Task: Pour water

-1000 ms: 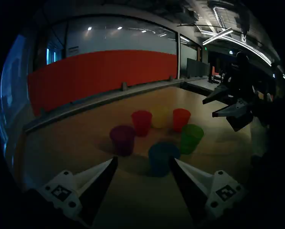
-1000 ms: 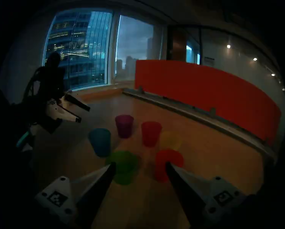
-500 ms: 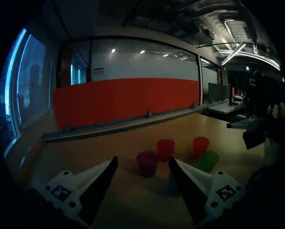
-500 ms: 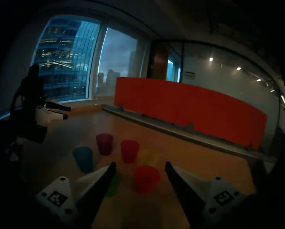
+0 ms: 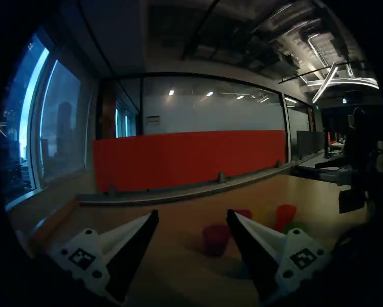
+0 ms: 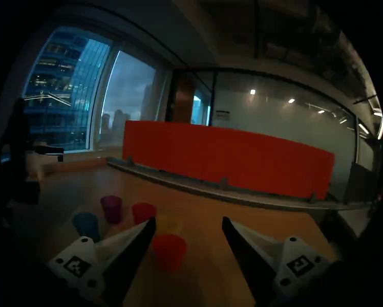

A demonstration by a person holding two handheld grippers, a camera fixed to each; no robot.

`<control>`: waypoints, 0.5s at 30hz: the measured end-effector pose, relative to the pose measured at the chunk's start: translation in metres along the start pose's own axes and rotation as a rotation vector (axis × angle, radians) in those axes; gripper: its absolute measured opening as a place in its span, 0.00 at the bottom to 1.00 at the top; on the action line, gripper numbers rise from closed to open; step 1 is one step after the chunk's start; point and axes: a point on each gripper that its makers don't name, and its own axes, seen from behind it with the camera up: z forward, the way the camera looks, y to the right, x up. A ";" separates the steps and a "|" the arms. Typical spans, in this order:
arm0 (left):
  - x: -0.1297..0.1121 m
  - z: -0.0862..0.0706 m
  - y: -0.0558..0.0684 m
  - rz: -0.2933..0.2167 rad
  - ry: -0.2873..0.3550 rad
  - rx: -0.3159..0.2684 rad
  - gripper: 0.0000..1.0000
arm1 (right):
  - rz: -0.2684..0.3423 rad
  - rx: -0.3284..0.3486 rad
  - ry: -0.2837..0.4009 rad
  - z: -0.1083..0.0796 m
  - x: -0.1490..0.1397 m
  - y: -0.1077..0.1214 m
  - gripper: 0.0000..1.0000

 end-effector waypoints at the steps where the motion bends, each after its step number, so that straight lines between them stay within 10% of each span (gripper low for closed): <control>1: 0.001 0.000 -0.002 0.005 0.008 0.014 0.99 | 0.006 -0.017 0.008 0.001 0.002 0.003 1.00; 15: 0.020 -0.010 -0.032 -0.023 0.089 0.182 0.99 | 0.073 -0.240 0.127 -0.011 0.025 0.050 1.00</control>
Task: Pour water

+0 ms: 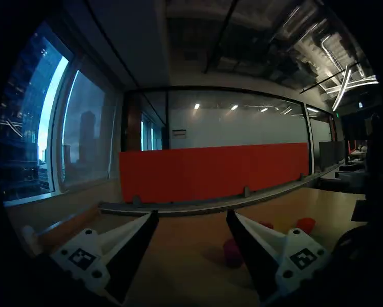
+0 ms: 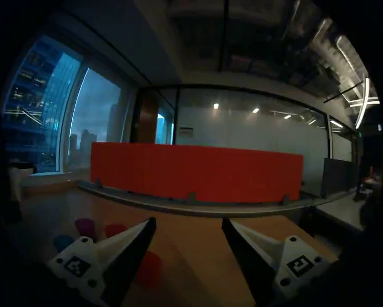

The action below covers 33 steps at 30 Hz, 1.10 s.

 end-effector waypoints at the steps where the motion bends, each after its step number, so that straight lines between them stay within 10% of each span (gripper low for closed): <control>1: 0.000 0.000 -0.001 -0.009 0.000 0.006 0.99 | 0.002 -0.011 0.007 -0.001 0.002 0.003 1.00; 33: -0.047 -0.001 -0.007 -0.009 -0.014 0.089 0.99 | 0.014 -0.078 0.042 -0.010 0.009 0.016 1.00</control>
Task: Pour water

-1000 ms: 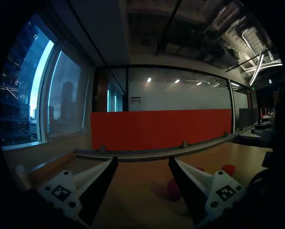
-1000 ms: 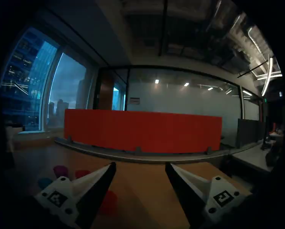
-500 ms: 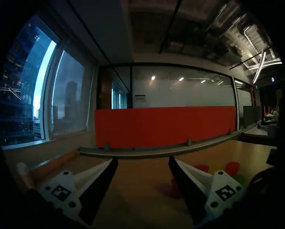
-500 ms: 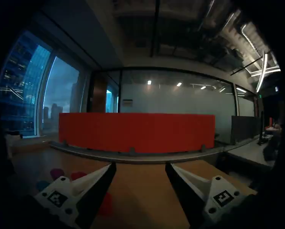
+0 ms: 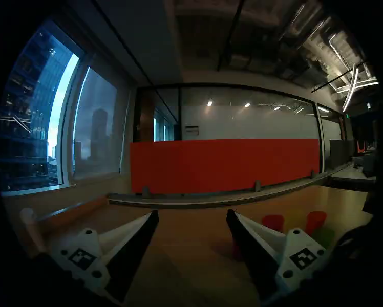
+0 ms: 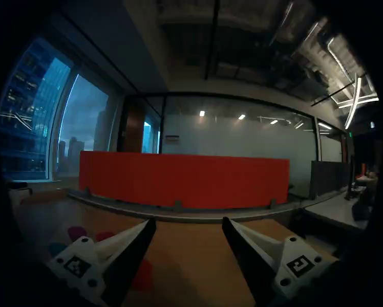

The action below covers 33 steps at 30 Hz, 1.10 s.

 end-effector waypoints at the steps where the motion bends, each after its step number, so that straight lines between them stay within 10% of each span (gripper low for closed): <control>1: -0.003 0.000 -0.001 0.002 -0.003 0.004 0.99 | 0.002 -0.001 0.000 0.000 0.000 0.000 1.00; 33: -0.064 -0.004 -0.015 -0.023 -0.034 0.030 0.99 | 0.013 -0.005 -0.039 -0.002 -0.009 -0.011 1.00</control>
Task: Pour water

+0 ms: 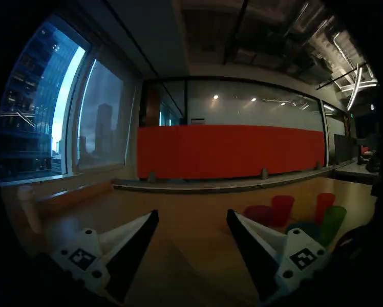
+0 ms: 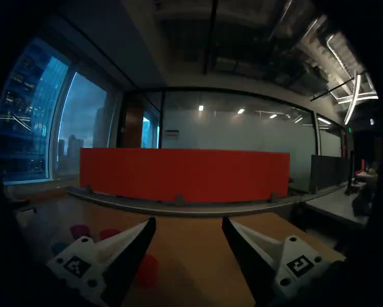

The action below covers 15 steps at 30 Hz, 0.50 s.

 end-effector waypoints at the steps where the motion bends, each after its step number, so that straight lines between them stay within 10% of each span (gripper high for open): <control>1: -0.001 0.000 0.000 -0.002 0.002 0.000 0.99 | 0.000 0.000 0.000 0.000 0.000 0.000 1.00; 15: -0.006 0.003 0.001 -0.005 -0.014 -0.007 0.99 | 0.002 0.006 -0.003 0.002 0.001 -0.006 1.00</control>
